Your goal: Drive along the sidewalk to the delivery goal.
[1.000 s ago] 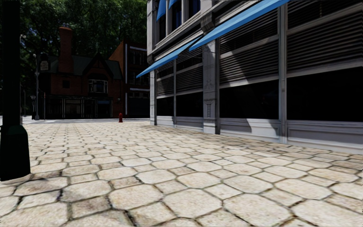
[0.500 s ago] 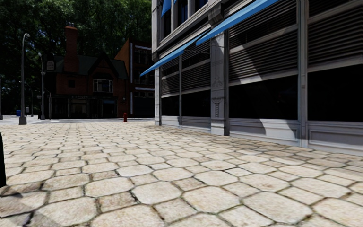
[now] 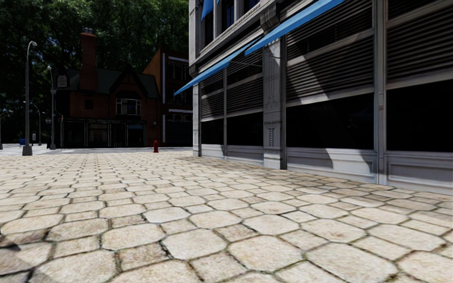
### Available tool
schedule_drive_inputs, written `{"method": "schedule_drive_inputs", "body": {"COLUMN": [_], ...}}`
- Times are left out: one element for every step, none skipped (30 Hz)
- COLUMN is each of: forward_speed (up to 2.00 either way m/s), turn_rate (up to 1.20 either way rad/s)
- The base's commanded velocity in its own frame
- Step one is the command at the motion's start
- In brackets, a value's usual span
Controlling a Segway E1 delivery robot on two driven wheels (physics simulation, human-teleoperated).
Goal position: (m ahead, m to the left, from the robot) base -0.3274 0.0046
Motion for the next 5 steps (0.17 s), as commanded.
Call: {"method": "schedule_drive_inputs", "body": {"forward_speed": [0.00, 0.00, 0.00, 0.00, 0.00], "turn_rate": [0.00, 0.00, 0.00, 0.00, 0.00]}}
